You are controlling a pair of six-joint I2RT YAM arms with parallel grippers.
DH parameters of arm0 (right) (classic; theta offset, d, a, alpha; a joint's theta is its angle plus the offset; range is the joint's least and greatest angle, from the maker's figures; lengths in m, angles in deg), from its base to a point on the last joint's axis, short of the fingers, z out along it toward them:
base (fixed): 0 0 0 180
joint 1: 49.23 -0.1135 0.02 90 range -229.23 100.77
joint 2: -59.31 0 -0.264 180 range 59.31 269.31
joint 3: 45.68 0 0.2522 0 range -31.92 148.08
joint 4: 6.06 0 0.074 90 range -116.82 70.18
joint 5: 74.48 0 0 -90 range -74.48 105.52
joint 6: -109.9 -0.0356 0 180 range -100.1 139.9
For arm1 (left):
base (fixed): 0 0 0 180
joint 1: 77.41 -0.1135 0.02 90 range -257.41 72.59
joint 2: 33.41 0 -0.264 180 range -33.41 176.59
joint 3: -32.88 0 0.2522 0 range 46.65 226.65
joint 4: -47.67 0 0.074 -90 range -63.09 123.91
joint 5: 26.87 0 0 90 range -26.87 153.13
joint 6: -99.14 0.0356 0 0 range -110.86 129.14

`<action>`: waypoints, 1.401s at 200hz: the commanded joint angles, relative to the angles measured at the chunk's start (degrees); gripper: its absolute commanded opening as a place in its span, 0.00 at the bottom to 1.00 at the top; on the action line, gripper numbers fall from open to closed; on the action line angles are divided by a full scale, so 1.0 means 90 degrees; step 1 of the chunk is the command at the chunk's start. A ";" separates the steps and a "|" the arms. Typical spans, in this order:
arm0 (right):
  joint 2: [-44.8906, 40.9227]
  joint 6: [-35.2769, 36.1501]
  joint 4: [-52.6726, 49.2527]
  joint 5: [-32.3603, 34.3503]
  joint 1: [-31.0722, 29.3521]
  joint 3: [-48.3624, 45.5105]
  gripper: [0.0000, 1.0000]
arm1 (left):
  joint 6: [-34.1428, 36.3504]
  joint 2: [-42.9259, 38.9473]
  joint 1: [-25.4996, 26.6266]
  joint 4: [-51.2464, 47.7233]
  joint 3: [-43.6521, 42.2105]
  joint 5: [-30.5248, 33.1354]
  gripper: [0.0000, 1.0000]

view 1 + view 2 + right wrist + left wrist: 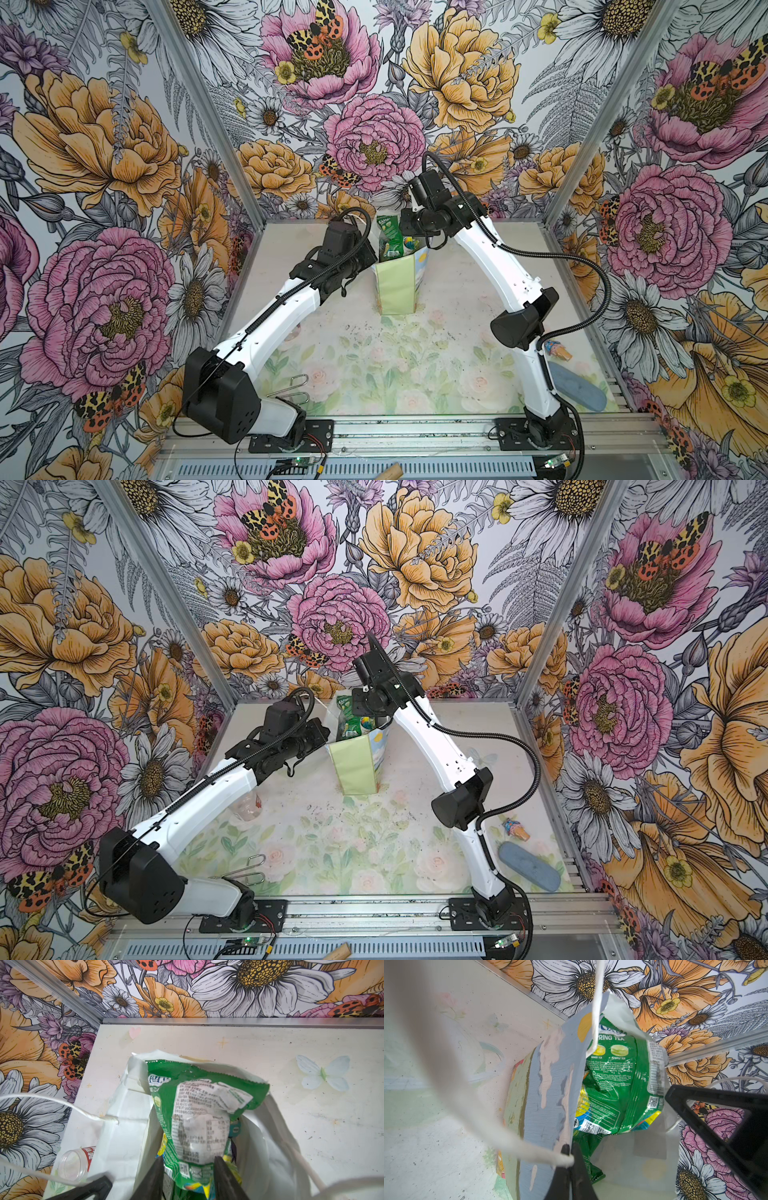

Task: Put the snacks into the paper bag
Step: 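Lower the green candy bag into the paper bag with the right gripper, then release the bag rim with the left gripper while the right pushes candy down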

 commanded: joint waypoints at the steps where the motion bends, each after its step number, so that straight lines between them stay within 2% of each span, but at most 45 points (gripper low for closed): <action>1: -0.0212 0.0066 0.0268 -0.0031 0.0067 0.0155 0.39 | -0.0030 -0.0017 0.0021 0.0030 0.0047 -0.0047 0.00; 48: -0.0010 0.0039 0.0392 -0.0178 0.0156 0.0154 0.35 | -0.0011 -0.0017 0.0012 0.0028 0.0049 -0.0043 0.00; 99: 0.0400 0.0025 0.0386 -0.0626 0.0113 0.0051 0.22 | -0.0001 -0.0013 -0.0002 0.0029 0.0059 -0.0046 0.00; 197: 0.0341 0.0014 0.0377 -0.0747 0.0030 -0.0873 0.19 | 0.0009 -0.0008 -0.0096 0.0064 -0.0025 -0.0121 0.00; 245: -0.0006 0.0094 0.0380 -0.0766 0.0010 -0.0817 0.19 | 0.0009 -0.0070 -0.0081 0.0060 -0.0024 -0.0155 0.00; 255: -0.0097 0.0120 0.0378 -0.0804 0.0010 -0.0749 0.20 | 0.0026 -0.0100 -0.0086 0.0069 0.0002 -0.0173 0.09; 269: -0.0207 0.0162 0.0381 -0.0901 0.0010 -0.0636 0.20 | 0.0103 -0.0156 -0.0063 0.0060 0.0086 -0.0209 0.30; 280: -0.0291 0.0173 0.0377 -0.0956 0.0010 -0.0558 0.21 | 0.0161 -0.0215 -0.0032 0.0061 0.0161 -0.0199 0.42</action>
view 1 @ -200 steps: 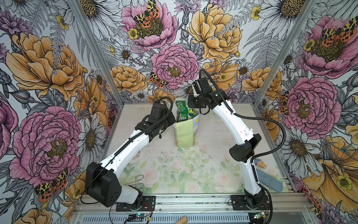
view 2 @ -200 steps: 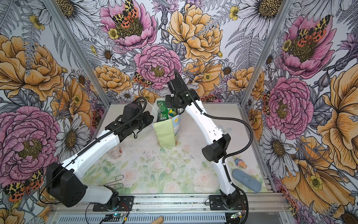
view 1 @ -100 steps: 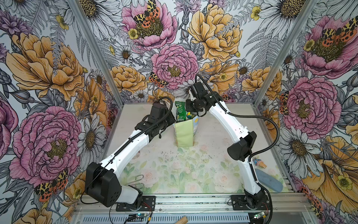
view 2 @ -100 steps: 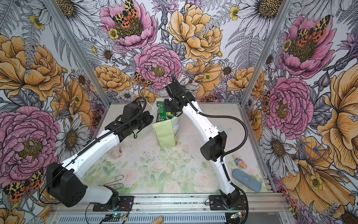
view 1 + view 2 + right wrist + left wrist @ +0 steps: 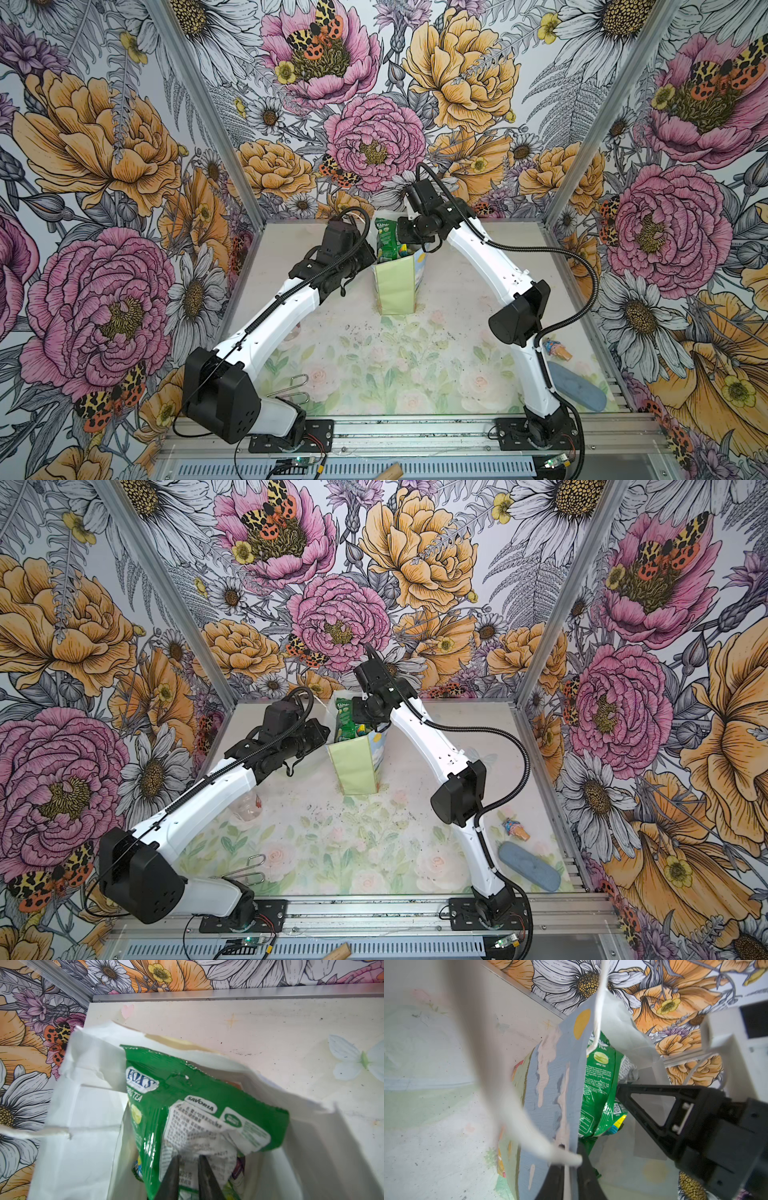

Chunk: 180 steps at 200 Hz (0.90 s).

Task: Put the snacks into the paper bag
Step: 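Release the bag rim with the left gripper while the right pushes candy down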

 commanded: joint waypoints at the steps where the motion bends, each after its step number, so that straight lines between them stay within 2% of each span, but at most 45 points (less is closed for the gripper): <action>1: -0.0460 0.0117 -0.0094 -0.0250 -0.0073 0.0243 0.21 | 0.0166 -0.0226 0.0019 0.0060 0.0160 -0.0139 0.42; 15: -0.0551 0.0122 -0.0095 -0.0258 -0.0073 0.0331 0.22 | 0.0236 -0.0316 0.0074 0.0059 0.0226 -0.0097 0.52; 40: -0.0653 0.0156 -0.0088 -0.0156 -0.0073 0.0421 0.25 | 0.0355 -0.0477 0.0150 0.0060 0.0309 -0.0100 0.59; 100: -0.0530 0.0195 -0.0085 -0.0230 -0.0053 0.0631 0.27 | 0.0472 -0.1253 0.0269 -0.0088 0.0240 0.0075 0.60; 180: -0.0265 0.0313 0.0060 -0.0263 0.0015 0.0716 0.29 | 0.0923 -0.2813 0.0256 -0.0303 -0.0363 0.1198 0.70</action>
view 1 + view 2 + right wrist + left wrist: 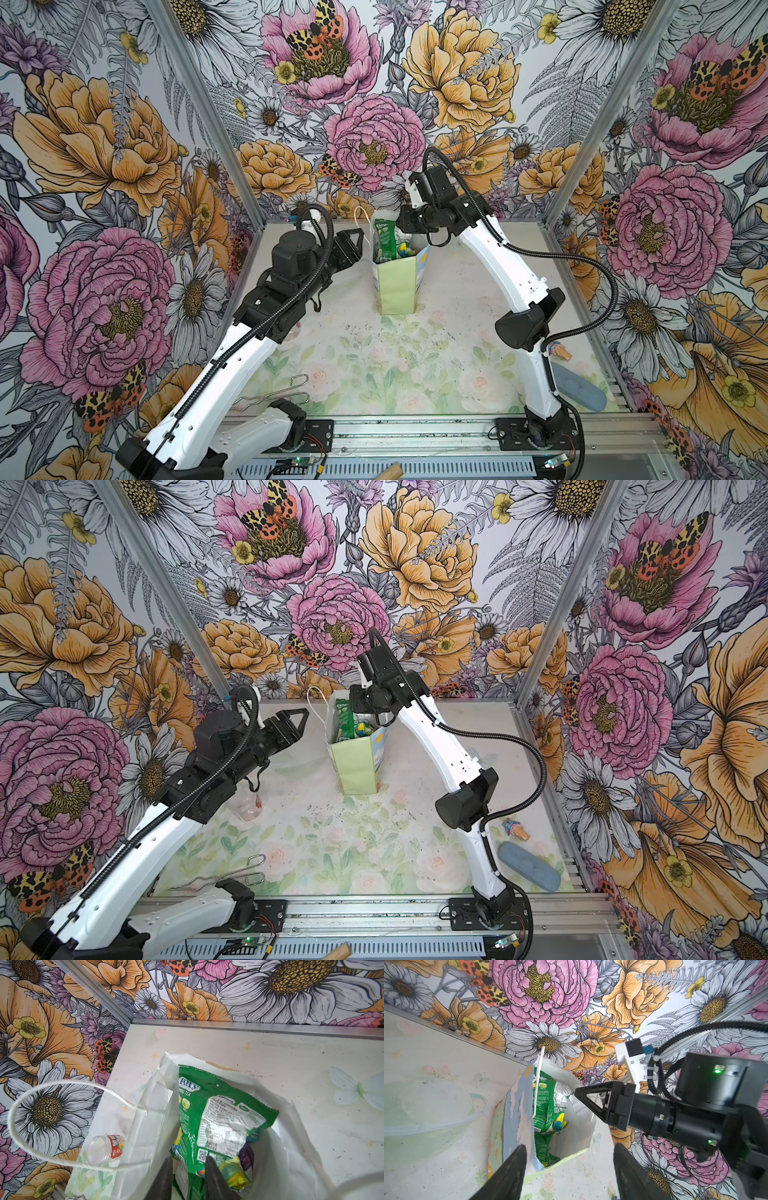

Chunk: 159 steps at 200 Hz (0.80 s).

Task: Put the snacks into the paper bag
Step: 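Release the bag rim with the left gripper while the right pushes candy down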

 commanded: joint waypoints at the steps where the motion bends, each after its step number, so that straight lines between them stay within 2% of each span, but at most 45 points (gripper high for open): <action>1: 0.0141 0.0096 0.0117 -0.0084 0.0037 0.0179 0.29 | 0.0302 -0.0269 0.0027 -0.0128 -0.0256 0.0523 0.71; 46: 0.0541 0.0064 0.0348 -0.0109 0.0047 0.0184 0.29 | 0.0517 -0.0625 -0.0001 -0.0129 -0.0511 0.0707 0.84; 66: 0.0717 0.0048 0.0426 -0.0061 0.0057 0.0189 0.29 | 0.0638 -0.0703 0.0009 -0.0117 -0.0556 0.0681 0.98; 159: 0.1064 -0.0079 0.0429 -0.0046 0.0066 -0.0218 0.29 | 0.0726 -0.0661 -0.0190 -0.0022 -0.0746 0.0590 0.99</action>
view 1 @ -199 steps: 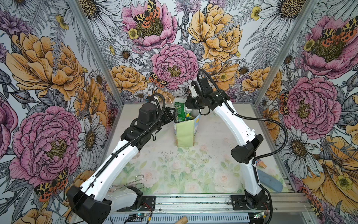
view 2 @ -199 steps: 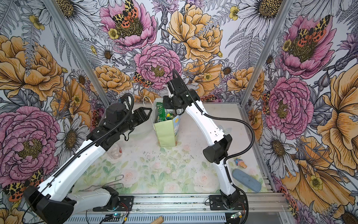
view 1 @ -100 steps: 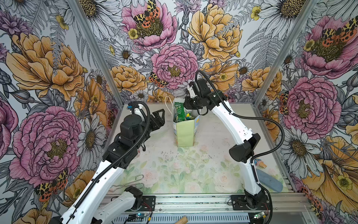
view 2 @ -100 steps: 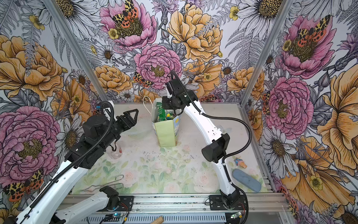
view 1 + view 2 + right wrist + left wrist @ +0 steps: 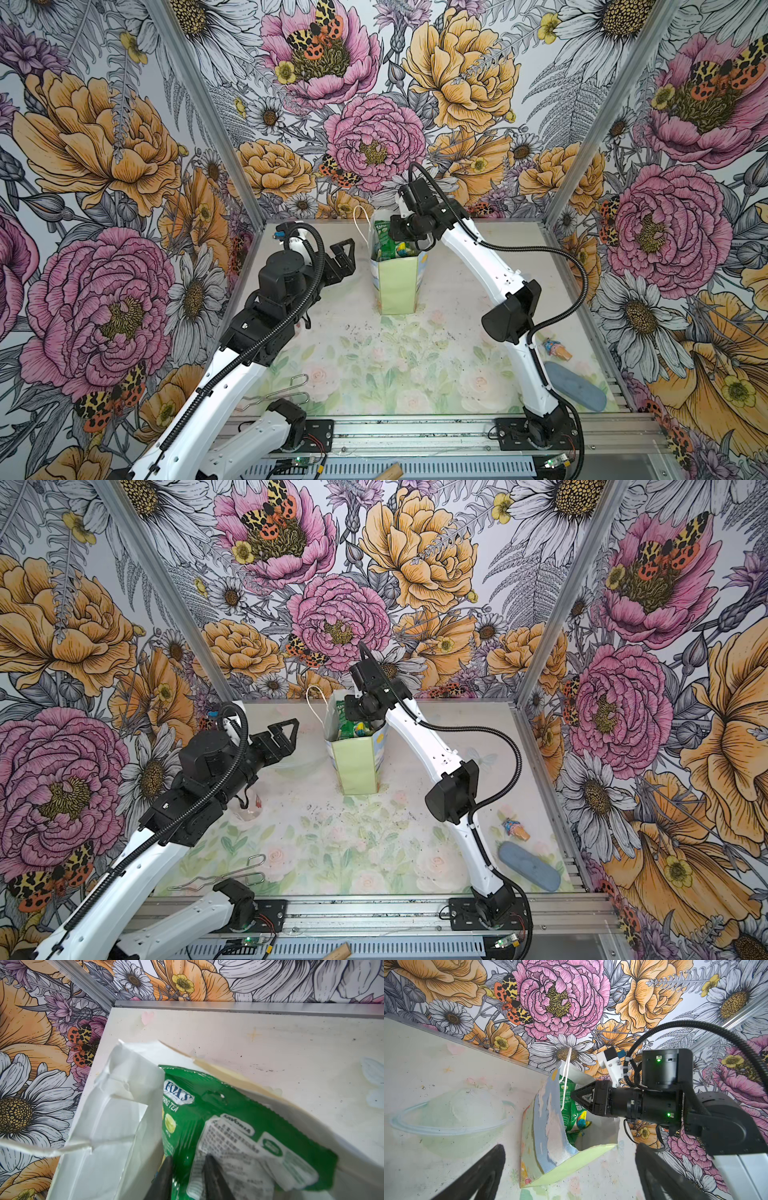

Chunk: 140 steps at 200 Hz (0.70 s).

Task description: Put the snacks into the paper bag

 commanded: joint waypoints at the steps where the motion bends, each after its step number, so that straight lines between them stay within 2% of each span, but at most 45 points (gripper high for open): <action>1: 0.0138 -0.0065 -0.0005 0.0044 0.0037 -0.0202 0.29 | 0.0130 0.0033 -0.0106 0.0049 -0.0064 0.0046 0.99; 53: -0.0300 0.0025 -0.0009 -0.0206 0.0037 -0.0239 0.31 | 0.0163 0.0122 -0.0205 0.0090 -0.0043 -0.0058 0.99; 114: -0.1659 0.0370 -0.0021 -0.1020 0.0018 -0.0106 0.37 | 0.0262 0.0075 -0.0397 0.0172 -0.0005 0.0150 0.99; 140: -0.2353 0.0785 -0.0036 -0.0911 0.0027 -0.0424 0.44 | 0.0405 0.0094 -0.0511 0.0323 -0.0049 0.0193 0.99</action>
